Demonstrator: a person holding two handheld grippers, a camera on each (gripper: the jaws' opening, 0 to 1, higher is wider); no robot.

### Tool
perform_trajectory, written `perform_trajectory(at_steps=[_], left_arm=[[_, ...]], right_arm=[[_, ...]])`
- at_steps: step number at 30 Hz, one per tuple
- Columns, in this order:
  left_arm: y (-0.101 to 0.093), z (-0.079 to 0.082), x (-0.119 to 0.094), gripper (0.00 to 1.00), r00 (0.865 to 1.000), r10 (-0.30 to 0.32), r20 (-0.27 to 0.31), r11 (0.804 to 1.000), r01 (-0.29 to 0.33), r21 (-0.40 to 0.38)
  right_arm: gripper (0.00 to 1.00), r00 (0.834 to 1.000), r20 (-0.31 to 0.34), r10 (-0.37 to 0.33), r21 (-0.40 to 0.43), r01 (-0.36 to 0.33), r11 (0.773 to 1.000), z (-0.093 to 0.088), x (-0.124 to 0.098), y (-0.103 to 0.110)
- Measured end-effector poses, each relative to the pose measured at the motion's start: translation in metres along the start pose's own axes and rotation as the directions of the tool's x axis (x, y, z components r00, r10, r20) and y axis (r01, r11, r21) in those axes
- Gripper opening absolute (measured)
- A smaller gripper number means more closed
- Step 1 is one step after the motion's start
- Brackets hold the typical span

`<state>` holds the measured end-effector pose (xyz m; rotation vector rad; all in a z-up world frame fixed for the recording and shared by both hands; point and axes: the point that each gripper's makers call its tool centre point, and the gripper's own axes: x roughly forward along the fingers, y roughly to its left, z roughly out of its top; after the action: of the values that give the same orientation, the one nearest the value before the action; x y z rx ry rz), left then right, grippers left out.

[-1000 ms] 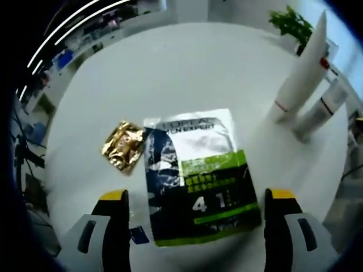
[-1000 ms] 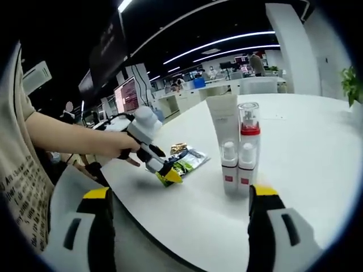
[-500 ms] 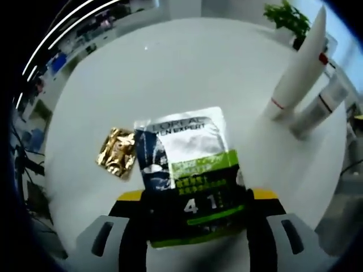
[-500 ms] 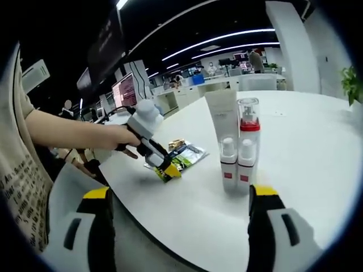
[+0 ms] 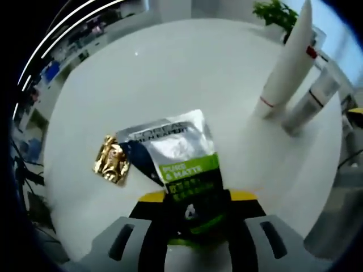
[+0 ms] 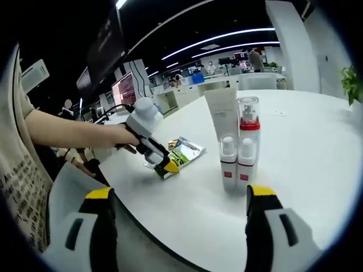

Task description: Arrange the skincare products in the storage area until every visible bottle or jar stands upright without overlapping.

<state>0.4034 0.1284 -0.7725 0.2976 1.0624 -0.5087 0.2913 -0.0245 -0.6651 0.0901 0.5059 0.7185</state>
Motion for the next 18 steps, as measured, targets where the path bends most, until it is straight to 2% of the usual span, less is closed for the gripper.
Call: perform_trajectory(at_steps=[3, 6, 9, 12, 15, 18], left_arm=[[0.002, 0.0, 0.001, 0.28, 1.0, 0.004, 0.008, 1.0, -0.004, -0.014], [0.002, -0.003, -0.001, 0.12, 1.0, 0.001, 0.007, 0.999, -0.001, -0.034], [-0.001, -0.008, -0.003, 0.08, 1.0, 0.006, 0.014, 0.999, -0.005, -0.048], [-0.006, -0.014, -0.007, 0.07, 0.999, -0.014, 0.029, 0.996, 0.017, -0.093], [-0.007, -0.02, -0.012, 0.06, 0.999, -0.016, 0.042, 0.995, 0.02, -0.098], [-0.01, -0.02, -0.018, 0.06, 0.997, -0.026, 0.067, 0.992, 0.034, -0.125]], right_arm=[[0.96, 1.0, 0.0, 0.002, -0.001, -0.002, 1.0, 0.0, 0.0, 0.0], [0.95, 1.0, 0.001, 0.004, -0.001, -0.004, 1.0, -0.001, 0.0, -0.001], [0.95, 1.0, 0.004, 0.004, -0.001, -0.004, 1.0, 0.0, -0.001, 0.0], [0.95, 1.0, 0.001, 0.009, -0.001, -0.009, 1.0, -0.001, 0.0, 0.001], [0.95, 1.0, -0.006, 0.019, -0.008, -0.019, 1.0, -0.002, 0.001, 0.002], [0.95, 1.0, -0.012, 0.024, -0.015, -0.024, 1.0, -0.003, 0.001, 0.004]])
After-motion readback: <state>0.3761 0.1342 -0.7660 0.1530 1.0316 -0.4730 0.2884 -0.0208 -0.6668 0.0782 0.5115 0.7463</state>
